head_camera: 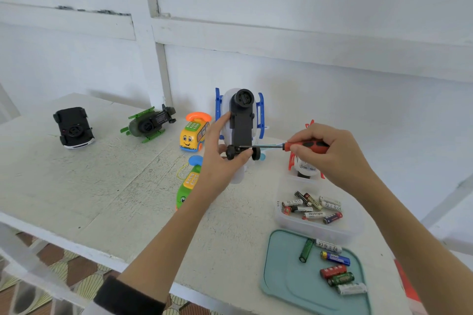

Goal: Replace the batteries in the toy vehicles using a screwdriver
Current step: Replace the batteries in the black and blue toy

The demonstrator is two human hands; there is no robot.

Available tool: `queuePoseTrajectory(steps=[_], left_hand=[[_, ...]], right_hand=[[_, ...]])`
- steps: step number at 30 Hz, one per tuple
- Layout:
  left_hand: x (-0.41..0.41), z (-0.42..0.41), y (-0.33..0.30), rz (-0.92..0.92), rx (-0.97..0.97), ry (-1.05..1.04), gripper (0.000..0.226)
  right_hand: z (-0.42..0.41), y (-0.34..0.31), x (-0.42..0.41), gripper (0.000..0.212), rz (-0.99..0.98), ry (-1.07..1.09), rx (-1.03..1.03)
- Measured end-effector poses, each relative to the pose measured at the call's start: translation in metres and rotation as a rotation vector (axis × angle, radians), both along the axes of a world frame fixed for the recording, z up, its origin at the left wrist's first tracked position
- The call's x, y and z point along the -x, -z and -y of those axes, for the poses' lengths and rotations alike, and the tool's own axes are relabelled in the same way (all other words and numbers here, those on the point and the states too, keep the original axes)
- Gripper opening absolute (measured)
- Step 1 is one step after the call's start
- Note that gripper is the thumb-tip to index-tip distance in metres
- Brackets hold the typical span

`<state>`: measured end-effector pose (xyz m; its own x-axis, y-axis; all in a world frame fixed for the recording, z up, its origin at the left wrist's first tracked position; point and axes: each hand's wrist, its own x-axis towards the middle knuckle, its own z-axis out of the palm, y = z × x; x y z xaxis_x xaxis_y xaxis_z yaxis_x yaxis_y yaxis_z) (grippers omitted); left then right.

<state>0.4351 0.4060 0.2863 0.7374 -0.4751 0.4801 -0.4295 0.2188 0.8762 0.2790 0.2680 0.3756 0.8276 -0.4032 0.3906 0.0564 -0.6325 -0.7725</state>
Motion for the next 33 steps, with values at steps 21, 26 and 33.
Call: queuePoseTrajectory(steps=[21, 26, 33], left_hand=[[-0.0038, -0.0035, 0.0012, -0.022, 0.006, 0.001, 0.077], [-0.0043, -0.0031, 0.0008, -0.009, 0.007, -0.003, 0.077], [-0.0068, 0.0003, 0.0061, 0.015, -0.030, -0.032, 0.078]], right_hand=[[-0.0040, -0.0039, -0.0067, 0.009, 0.000, -0.004, 0.073], [-0.0031, -0.0049, -0.0079, 0.010, -0.009, -0.012, 0.096], [-0.0023, -0.0059, -0.0099, 0.010, 0.003, 0.004, 0.170]])
